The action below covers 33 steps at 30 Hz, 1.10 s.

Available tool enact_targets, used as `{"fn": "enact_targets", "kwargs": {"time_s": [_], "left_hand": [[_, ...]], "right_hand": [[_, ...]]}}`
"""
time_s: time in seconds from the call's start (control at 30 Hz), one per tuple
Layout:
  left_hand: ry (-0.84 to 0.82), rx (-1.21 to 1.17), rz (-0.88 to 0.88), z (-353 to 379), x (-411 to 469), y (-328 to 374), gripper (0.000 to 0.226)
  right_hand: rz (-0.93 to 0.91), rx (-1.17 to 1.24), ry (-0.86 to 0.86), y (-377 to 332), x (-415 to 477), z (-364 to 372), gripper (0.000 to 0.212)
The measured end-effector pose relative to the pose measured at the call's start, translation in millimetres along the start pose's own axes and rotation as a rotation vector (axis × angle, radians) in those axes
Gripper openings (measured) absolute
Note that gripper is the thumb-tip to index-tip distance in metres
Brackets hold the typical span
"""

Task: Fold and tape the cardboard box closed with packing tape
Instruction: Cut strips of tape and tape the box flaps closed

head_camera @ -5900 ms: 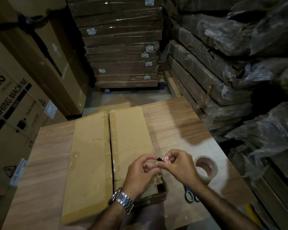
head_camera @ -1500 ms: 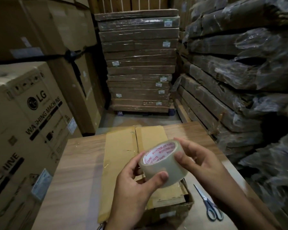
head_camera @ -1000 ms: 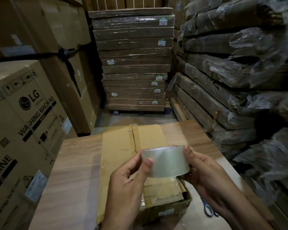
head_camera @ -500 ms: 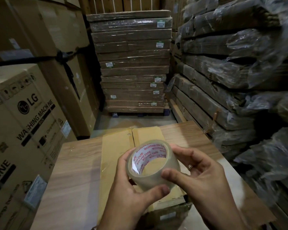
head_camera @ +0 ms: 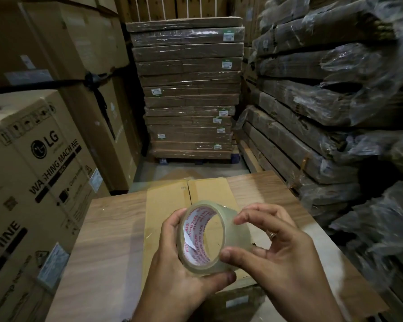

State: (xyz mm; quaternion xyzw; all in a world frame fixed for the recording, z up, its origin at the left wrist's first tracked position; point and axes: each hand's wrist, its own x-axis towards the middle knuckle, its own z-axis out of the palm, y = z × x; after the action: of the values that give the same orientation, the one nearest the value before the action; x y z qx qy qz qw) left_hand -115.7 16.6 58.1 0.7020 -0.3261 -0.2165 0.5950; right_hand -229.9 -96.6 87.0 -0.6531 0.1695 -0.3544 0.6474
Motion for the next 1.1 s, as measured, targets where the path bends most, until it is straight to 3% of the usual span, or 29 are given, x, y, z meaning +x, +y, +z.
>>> {"fn": "enact_targets", "kwargs": {"time_s": [0.57,0.7,0.87,1.1], "left_hand": [[0.024,0.094,0.052,5.0,-9.5,-6.1,0.107],[0.054,0.094,0.057,4.4,-10.5,2.2,0.101],[0.073,0.111,0.088,2.9,-8.3,8.0,0.110],[0.065,0.119,0.088,3.9,-13.4,3.4,0.116]], "right_hand": [[-0.221,-0.465,0.017,4.0,-8.9,2.2,0.035],[-0.314,-0.472,0.019,7.1,-12.1,3.7,0.021],[-0.330,-0.407,-0.003,-10.2,-7.6,4.3,0.035],[-0.431,-0.497,-0.020,-4.6,-8.1,2.4,0.033]]}}
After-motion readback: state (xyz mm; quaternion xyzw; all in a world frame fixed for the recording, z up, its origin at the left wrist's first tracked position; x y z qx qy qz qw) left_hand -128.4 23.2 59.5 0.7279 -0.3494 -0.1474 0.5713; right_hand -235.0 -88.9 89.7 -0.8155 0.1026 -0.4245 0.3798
